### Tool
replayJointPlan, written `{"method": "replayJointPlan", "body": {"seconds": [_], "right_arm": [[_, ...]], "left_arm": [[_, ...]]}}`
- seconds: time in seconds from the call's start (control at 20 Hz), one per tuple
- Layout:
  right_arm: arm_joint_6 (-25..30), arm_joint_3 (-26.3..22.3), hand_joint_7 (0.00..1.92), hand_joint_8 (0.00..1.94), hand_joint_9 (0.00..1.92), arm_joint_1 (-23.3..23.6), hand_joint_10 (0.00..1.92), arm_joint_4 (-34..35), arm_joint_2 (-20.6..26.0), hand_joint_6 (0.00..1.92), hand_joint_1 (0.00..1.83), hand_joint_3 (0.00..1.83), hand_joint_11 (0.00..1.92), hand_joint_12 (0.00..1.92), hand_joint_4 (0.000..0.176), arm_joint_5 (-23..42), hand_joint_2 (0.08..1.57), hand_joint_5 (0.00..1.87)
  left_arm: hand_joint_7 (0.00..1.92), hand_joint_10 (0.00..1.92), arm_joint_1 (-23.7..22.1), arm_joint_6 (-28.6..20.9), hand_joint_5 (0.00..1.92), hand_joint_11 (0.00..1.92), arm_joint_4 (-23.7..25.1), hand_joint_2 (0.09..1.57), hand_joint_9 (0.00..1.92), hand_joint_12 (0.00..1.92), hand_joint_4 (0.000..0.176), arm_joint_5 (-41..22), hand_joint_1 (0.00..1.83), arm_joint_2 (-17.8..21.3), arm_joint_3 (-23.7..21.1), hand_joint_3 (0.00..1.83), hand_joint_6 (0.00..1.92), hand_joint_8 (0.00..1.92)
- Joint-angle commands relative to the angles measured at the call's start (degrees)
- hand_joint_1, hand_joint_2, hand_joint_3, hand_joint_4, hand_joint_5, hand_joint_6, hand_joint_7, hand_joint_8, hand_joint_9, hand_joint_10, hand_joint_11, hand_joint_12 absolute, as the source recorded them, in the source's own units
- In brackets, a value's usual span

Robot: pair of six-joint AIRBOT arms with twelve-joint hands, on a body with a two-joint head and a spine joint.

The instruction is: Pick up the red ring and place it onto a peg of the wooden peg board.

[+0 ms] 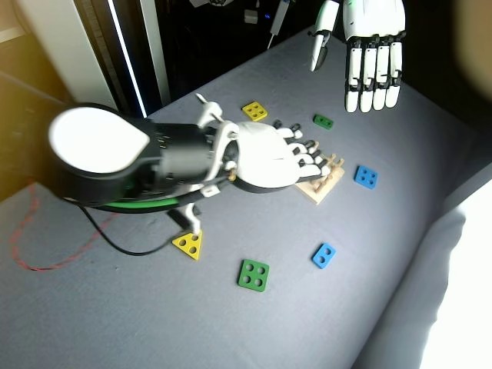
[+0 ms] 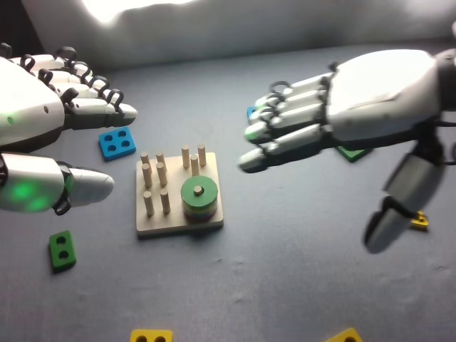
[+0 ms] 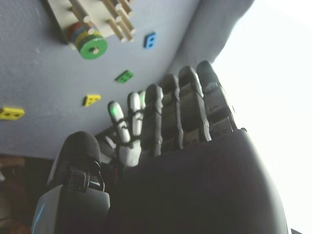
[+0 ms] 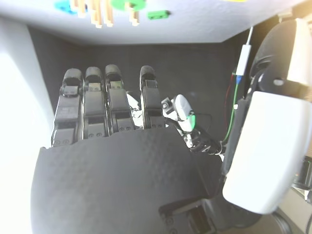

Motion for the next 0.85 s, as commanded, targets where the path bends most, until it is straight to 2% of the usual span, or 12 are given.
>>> {"method": "replayJointPlan", "body": {"seconds": [0.0, 0.15, 0.4, 0.55, 0.65, 0.7, 0.75, 0.8], "right_arm": [[1.52, -0.33, 0.00, 0.00, 0.00, 1.27, 0.00, 2.99, 1.31, 0.01, 0.57, 0.00, 0.00, 0.00, 0.176, 1.07, 0.70, 0.02], [5.83, -1.36, 0.00, 0.00, 0.00, 3.25, 0.00, 0.71, 4.74, 0.02, 0.61, 0.00, 0.00, 0.00, 0.176, 1.00, 0.69, 0.07], [6.89, -3.18, 0.00, 0.00, 0.00, 4.14, 0.00, -2.29, 8.45, 0.00, 0.55, 0.00, 0.00, 0.00, 0.176, 0.32, 0.70, 0.04], [8.14, -3.93, 0.00, 0.00, 0.00, 5.18, 0.00, -3.25, 9.13, 0.01, 0.58, 0.00, 0.00, 0.00, 0.176, -0.19, 0.70, 0.06], [9.45, -4.35, 0.03, 0.00, 0.00, 6.20, 0.00, -4.05, 9.23, 0.01, 0.37, 0.02, 0.00, 0.00, 0.176, -0.71, 0.90, 0.20], [9.83, -4.80, 0.13, 0.01, 0.06, 6.48, 0.01, -4.05, 9.35, 0.01, 0.21, 0.02, 0.00, 0.00, 0.155, -1.47, 1.08, 0.31], [9.78, -5.22, 0.30, 0.02, 0.20, 6.56, 0.02, -4.05, 9.47, 0.02, 0.12, 0.02, 0.10, 0.07, 0.092, -1.65, 1.25, 0.46], [9.57, -5.73, 0.41, 0.01, 0.28, 6.63, 0.02, -4.05, 9.67, 0.01, 0.17, 0.00, 0.02, 0.41, 0.034, -1.66, 1.31, 0.55]], "left_arm": [[0.20, 0.00, -0.48, 0.14, 0.21, 0.00, -0.23, 1.36, 0.15, 0.28, 0.000, -3.97, 0.00, 0.71, 0.31, 0.00, 0.00, 0.00], [0.19, 0.00, -0.50, 0.14, 0.19, 0.00, -0.36, 1.36, 0.14, 0.24, 0.000, -3.96, 0.00, 0.71, 0.23, 0.00, 0.00, 0.00], [0.18, 0.00, -0.43, 0.14, 0.19, 0.00, -0.28, 1.36, 0.13, 0.23, 0.000, -3.95, 0.00, 0.80, 0.80, 0.00, 0.00, 0.00], [0.17, 0.00, -0.43, 0.14, 0.19, 0.00, -0.09, 1.36, 0.12, 0.25, 0.000, -3.95, 0.00, 0.81, 0.61, 0.00, 0.00, 0.00], [0.20, 0.00, -0.39, 0.14, 0.20, 0.00, -0.08, 1.36, 0.15, 0.32, 0.000, -3.95, 0.00, 0.81, 0.49, 0.00, 0.00, 0.00], [0.19, 0.00, -0.40, 0.14, 0.19, 0.00, -0.01, 1.36, 0.14, 0.30, 0.000, -3.95, 0.00, 0.81, 0.49, 0.00, 0.00, 0.00], [0.19, 0.00, -0.40, 0.14, 0.19, 0.00, 0.00, 1.36, 0.13, 0.27, 0.000, -3.95, 0.00, 0.81, 0.50, 0.00, 0.00, 0.00], [0.19, 0.00, -0.40, 0.14, 0.20, 0.00, 0.00, 1.36, 0.14, 0.29, 0.000, -3.95, 0.00, 0.81, 0.49, 0.00, 0.00, 0.00]]}}
